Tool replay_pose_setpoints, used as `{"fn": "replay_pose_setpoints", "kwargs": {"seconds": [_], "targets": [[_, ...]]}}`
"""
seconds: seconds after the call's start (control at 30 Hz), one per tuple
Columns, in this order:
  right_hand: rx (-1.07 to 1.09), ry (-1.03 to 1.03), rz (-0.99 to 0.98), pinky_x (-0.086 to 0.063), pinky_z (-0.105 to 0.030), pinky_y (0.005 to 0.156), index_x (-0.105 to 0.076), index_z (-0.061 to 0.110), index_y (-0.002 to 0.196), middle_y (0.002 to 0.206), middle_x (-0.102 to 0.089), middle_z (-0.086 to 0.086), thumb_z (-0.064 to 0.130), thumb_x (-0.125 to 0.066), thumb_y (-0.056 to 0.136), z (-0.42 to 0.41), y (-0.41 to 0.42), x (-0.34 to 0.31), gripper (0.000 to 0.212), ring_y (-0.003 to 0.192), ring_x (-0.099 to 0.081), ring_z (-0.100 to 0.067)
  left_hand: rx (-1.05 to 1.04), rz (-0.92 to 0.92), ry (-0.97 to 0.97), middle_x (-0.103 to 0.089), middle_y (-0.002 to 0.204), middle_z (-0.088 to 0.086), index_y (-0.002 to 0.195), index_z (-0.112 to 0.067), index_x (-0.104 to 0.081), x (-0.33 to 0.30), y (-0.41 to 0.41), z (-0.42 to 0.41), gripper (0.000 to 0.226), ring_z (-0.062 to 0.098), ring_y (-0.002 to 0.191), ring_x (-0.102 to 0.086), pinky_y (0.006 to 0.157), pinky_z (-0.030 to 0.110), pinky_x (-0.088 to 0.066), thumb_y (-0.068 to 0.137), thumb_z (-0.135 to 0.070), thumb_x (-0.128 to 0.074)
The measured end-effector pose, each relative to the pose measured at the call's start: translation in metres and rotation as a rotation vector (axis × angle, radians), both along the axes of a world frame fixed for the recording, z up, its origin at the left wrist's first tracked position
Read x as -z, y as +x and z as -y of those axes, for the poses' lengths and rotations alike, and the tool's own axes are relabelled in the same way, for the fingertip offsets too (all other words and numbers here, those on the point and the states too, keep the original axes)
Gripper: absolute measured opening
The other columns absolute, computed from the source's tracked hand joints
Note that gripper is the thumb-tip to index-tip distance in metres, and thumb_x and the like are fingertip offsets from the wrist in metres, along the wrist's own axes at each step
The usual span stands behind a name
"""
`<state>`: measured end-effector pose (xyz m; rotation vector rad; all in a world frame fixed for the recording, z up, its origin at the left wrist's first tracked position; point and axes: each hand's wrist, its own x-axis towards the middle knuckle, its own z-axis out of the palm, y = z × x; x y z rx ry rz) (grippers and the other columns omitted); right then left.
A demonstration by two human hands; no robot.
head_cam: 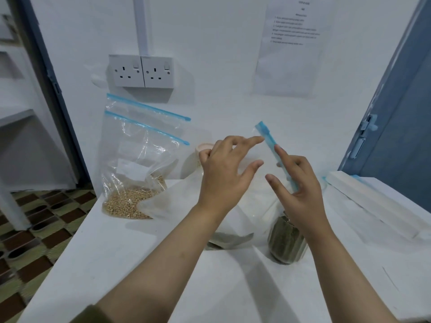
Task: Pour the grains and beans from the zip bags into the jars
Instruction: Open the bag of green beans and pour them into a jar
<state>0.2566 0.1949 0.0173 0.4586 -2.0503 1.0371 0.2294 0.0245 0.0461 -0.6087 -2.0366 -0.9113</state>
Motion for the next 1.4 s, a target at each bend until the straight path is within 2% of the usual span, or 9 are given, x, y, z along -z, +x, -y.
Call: {"fn": "replay_pose_setpoints", "kwargs": {"seconds": [0.23,0.37,0.43,0.6,0.73,0.9,1.07,1.2,1.4], "targets": [[0.023,-0.129,0.044,-0.042,-0.013,0.084,-0.052,0.041,0.135,0.1,-0.059,0.003,0.025,-0.063,0.094,-0.015,0.007,0.007,0.046,0.096,-0.055,-0.008,0.029,0.004,0.015,-0.059,0.126,-0.009,0.128,-0.036,-0.061,-0.009,0.001,-0.01,0.039,0.008,0.115,-0.052,0.092,0.033,-0.027,0.09,-0.036,-0.069],[0.023,-0.106,0.034,-0.039,-0.011,0.081,-0.056,0.029,0.137,0.094,-0.059,-0.002,0.016,-0.066,0.093,-0.018,0.002,-0.001,0.047,0.09,-0.055,-0.011,0.127,0.048,0.084,-0.06,0.118,-0.006,0.127,-0.03,-0.064,-0.019,-0.002,-0.021,0.04,0.008,0.083,-0.051,0.091,0.045,-0.043,0.088,-0.029,-0.073],[0.017,-0.088,0.045,-0.04,-0.01,0.081,-0.055,0.033,0.135,0.095,-0.059,-0.002,0.017,-0.067,0.093,-0.021,0.001,-0.002,0.047,0.09,-0.055,-0.009,0.155,0.04,0.121,-0.062,0.113,-0.004,0.125,-0.026,-0.067,-0.021,-0.007,-0.021,0.038,0.004,0.082,-0.049,0.082,0.05,-0.05,0.087,-0.023,-0.074],[0.005,-0.157,0.156,-0.042,-0.006,0.078,-0.053,0.039,0.136,0.103,-0.063,0.008,0.032,-0.056,0.096,-0.039,0.014,0.007,0.041,0.096,-0.056,-0.006,0.151,0.016,0.178,-0.063,0.111,-0.003,0.122,-0.021,-0.068,-0.017,-0.014,-0.021,0.035,0.013,0.1,-0.062,0.077,0.054,-0.052,0.088,-0.017,-0.07],[0.09,-0.188,0.251,-0.04,-0.005,0.086,-0.051,0.043,0.139,0.108,-0.068,0.017,0.022,-0.059,0.098,-0.061,0.025,0.025,0.046,0.109,-0.059,-0.003,0.113,-0.025,0.235,-0.062,0.113,-0.001,0.124,-0.021,-0.067,-0.013,-0.019,-0.018,0.036,0.011,0.084,-0.058,0.073,0.058,-0.05,0.088,-0.02,-0.068],[0.087,-0.151,0.298,-0.048,-0.012,0.079,-0.052,0.046,0.134,0.108,-0.065,0.028,0.018,-0.067,0.093,-0.054,0.028,0.032,0.053,0.108,-0.059,-0.002,0.128,-0.028,0.277,-0.062,0.113,0.0,0.126,-0.022,-0.066,-0.013,-0.02,-0.02,0.039,-0.003,0.068,-0.046,0.071,0.061,-0.049,0.088,-0.022,-0.066],[0.094,-0.21,0.367,-0.043,-0.005,0.081,-0.048,0.047,0.14,0.106,-0.069,0.026,0.019,-0.066,0.095,-0.054,0.02,0.03,0.057,0.109,-0.058,0.008,0.141,-0.007,0.292,-0.061,0.114,0.0,0.128,-0.023,-0.065,-0.011,-0.019,-0.022,0.04,-0.002,0.067,-0.045,0.073,0.062,-0.048,0.088,-0.022,-0.065],[0.076,-0.276,0.38,-0.038,0.0,0.081,-0.049,0.048,0.135,0.091,-0.071,0.019,0.012,-0.067,0.093,-0.053,0.014,0.029,0.058,0.096,-0.062,0.004,0.151,-0.004,0.283,-0.06,0.115,-0.001,0.129,-0.023,-0.064,-0.01,-0.019,-0.023,0.042,-0.001,0.069,-0.046,0.073,0.062,-0.048,0.088,-0.023,-0.066],[0.086,-0.362,0.312,-0.04,-0.001,0.083,-0.053,0.043,0.136,0.087,-0.072,0.008,0.013,-0.07,0.091,-0.054,0.012,0.025,0.056,0.094,-0.065,-0.001,0.145,-0.023,0.279,-0.06,0.115,0.0,0.13,-0.022,-0.064,-0.011,-0.019,-0.019,0.043,-0.002,0.068,-0.045,0.073,0.062,-0.048,0.088,-0.024,-0.066]]}}
